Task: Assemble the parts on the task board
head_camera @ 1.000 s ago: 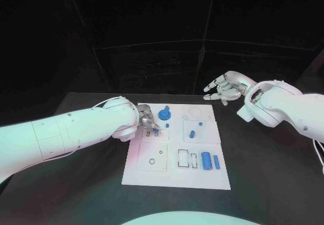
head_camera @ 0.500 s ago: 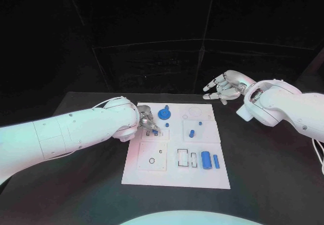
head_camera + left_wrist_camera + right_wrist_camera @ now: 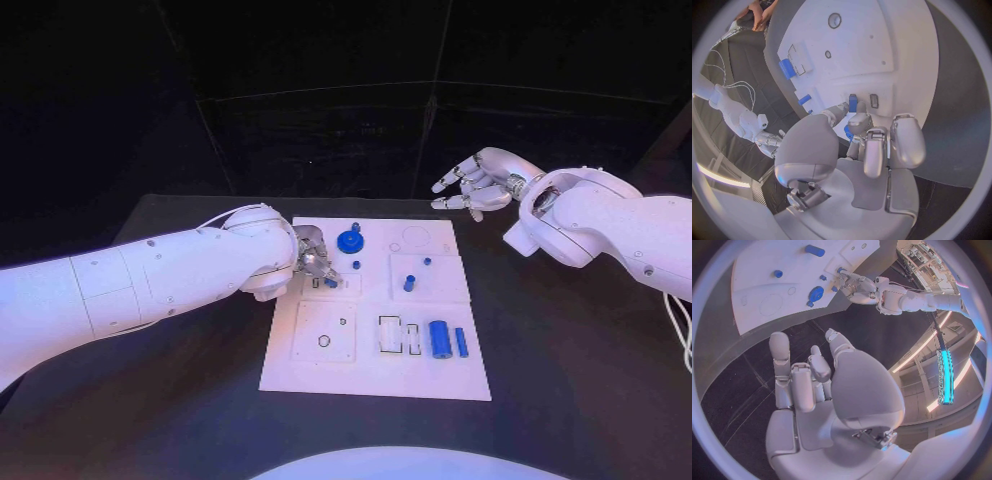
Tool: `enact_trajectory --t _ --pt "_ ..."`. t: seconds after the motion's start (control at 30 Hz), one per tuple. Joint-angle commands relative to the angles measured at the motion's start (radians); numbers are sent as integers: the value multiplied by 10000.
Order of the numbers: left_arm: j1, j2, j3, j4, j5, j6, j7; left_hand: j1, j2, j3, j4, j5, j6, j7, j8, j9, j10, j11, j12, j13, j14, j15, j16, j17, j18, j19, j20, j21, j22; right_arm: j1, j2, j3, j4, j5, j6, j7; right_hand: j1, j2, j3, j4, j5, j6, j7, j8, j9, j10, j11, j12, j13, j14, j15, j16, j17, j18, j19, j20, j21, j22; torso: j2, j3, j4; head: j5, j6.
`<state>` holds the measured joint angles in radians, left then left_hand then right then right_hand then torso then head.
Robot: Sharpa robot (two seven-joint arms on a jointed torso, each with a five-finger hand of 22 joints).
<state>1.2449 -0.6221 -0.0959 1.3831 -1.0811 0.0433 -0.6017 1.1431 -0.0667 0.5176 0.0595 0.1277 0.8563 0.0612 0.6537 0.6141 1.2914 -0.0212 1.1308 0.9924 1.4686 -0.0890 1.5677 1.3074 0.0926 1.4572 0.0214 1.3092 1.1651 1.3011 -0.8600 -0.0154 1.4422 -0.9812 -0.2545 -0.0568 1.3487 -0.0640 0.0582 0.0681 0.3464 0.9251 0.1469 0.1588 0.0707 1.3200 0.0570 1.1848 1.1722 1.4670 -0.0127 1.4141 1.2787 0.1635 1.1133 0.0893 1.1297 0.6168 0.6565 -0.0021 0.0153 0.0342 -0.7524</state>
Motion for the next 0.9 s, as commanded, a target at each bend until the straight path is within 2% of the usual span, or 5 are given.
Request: enact_trajectory --t 0.03,0.6,0.73,0.83,0.9 --pt "-20 3 -21 -2 -102 372 -201 17 27 1796 -1731 32 -37 -41 56 13 46 -3 -29 -14 1022 35 31 2634 -141 43 6 26 21 23 12 9 6 -37 45 52 34 80 15 70 54 -62 13 24 -11 -54 14 -45 -11 425 -47 -68 -7 52 -66 12 -38 -12 0 0 6 2 -5" --pt "-19 115 -21 -80 -114 566 -304 -53 -19 1849 -1691 21 -35 -48 76 35 -2 0 -114 -123 1022 39 31 2634 -136 32 9 2 -8 23 51 8 -16 -19 -9 54 40 127 38 102 66 -60 13 40 -9 -50 13 -37 -9 424 -48 -76 -12 51 -60 12 -46 -12 -3 6 10 48 -25" --pt "-18 187 -20 -142 -47 663 -340 -284 -27 1857 -1497 -5 0 -96 114 65 16 -25 -122 -149 1022 29 31 2634 -136 31 6 -1 3 23 64 8 -26 -19 -33 64 40 127 38 102 66 -60 13 40 -9 -50 13 -37 -9 424 -48 -76 -12 51 -60 12 -46 -12 2 1 2 63 -33" --pt "-16 227 -20 -184 21 743 -360 -716 -1 1640 -1092 -45 111 -154 149 77 64 -58 -72 -128 1022 7 31 2634 -142 38 -8 12 40 23 70 8 -30 -19 -34 62 40 127 38 102 66 -60 13 40 -9 -50 13 -37 -9 424 -48 -76 -12 51 -60 12 -46 -12 3 3 0 63 -33" --pt "-16 245 -20 -209 46 780 -370 -865 17 1546 -945 -43 145 -176 148 73 68 -77 -56 -121 1022 -11 31 2634 -143 42 -21 19 57 23 72 8 -31 -19 -33 60 40 127 38 102 66 -60 13 40 -9 -50 13 -37 -9 424 -48 -76 -12 51 -60 12 -46 -12 4 3 -3 64 -35"
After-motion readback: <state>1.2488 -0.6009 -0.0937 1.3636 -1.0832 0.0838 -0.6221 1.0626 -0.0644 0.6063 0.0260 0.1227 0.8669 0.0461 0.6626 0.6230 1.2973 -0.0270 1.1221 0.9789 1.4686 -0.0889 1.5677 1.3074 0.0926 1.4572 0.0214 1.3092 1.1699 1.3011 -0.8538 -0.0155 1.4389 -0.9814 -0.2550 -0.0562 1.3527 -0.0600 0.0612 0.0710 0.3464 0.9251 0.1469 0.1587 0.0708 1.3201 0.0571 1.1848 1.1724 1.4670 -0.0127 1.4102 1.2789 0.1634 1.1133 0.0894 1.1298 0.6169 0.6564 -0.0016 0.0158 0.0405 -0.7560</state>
